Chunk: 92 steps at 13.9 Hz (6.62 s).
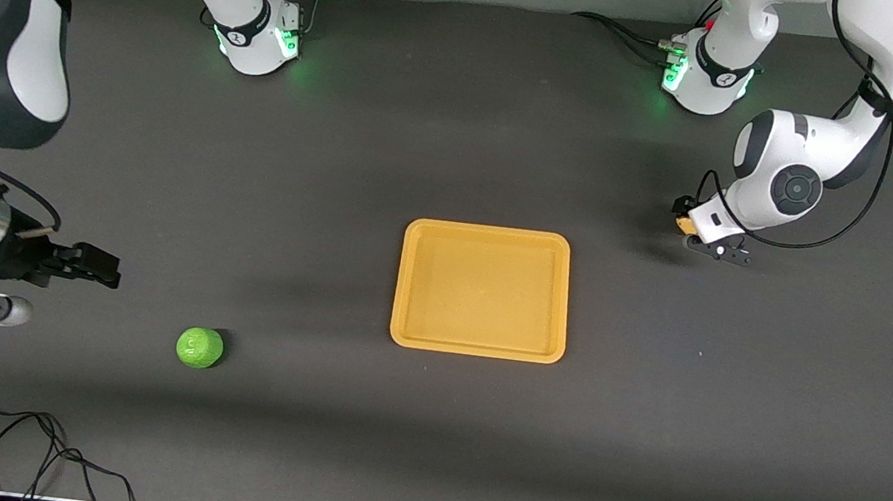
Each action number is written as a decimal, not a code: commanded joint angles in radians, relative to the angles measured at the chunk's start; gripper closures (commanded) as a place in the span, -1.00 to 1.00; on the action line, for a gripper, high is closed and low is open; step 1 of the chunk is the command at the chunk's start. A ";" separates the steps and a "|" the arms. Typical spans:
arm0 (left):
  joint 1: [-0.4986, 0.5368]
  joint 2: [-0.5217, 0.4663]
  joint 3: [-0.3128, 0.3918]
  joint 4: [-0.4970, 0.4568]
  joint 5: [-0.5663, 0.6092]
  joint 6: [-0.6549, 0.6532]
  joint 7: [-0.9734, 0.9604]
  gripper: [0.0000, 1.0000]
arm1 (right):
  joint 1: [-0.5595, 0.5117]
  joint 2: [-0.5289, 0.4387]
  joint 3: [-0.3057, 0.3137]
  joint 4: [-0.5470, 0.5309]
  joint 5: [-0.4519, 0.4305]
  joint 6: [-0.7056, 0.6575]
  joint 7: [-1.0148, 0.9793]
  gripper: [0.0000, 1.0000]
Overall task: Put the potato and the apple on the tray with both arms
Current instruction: 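Grasp the potato with the left gripper while the right gripper reaches the apple, then carry the potato onto the tray while the right gripper grasps the apple, then release the potato on the tray while the right gripper lifts the apple, then move the green apple over the tray with the right gripper, then open the right gripper to drop the apple beside the potato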
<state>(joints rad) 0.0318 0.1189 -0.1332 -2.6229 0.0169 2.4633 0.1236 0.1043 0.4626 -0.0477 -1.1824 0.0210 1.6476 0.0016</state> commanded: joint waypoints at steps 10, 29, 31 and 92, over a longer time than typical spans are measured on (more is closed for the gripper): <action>-0.208 0.150 -0.032 0.797 -0.259 -0.521 -0.627 0.83 | -0.011 0.168 0.000 -0.365 0.037 0.615 -0.005 -1.00; -0.438 0.573 -0.022 0.980 -0.008 -0.293 -1.418 -0.32 | 0.002 0.085 -0.003 -0.257 0.060 0.381 -0.015 0.00; -0.437 0.574 -0.022 0.980 0.017 -0.294 -1.418 -0.64 | 0.000 0.024 -0.006 -0.218 0.059 0.246 -0.014 0.00; 0.091 -0.186 0.000 0.936 -0.002 -0.862 0.085 -1.00 | 0.226 -0.340 -0.002 -0.302 -0.024 -0.040 0.323 -1.00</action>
<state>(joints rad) 0.1189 -0.0600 -0.1273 -1.6831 0.0012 1.6004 0.2069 0.4267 0.2637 -0.0721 -1.3065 -0.0063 1.5731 0.4383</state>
